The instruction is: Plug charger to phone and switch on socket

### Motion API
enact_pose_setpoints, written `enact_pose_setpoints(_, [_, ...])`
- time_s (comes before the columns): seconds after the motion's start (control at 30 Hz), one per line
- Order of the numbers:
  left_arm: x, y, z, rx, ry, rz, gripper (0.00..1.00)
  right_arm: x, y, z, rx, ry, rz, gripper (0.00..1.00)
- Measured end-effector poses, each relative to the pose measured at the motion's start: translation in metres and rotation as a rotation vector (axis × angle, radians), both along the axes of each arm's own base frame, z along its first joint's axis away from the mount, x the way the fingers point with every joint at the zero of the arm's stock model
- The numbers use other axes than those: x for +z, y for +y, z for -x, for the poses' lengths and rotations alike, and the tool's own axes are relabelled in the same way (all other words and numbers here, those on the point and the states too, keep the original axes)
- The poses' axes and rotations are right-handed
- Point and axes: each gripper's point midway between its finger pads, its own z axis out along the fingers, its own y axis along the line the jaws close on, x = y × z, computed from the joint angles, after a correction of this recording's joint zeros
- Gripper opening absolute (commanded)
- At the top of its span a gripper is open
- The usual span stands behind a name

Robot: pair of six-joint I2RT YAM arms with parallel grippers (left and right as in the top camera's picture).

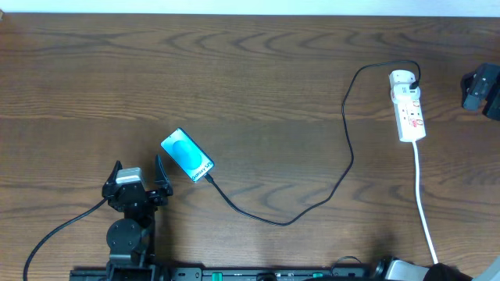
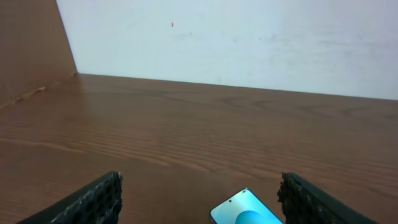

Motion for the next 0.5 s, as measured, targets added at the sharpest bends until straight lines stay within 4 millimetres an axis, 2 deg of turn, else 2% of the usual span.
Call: enact_pose_setpoints(0.5, [0.0004, 0.0001, 0.0000, 0.000, 0.000, -0.006, 0.81, 0.0001, 0.0000, -0.0001, 0.000, 0.000, 0.000, 0.99])
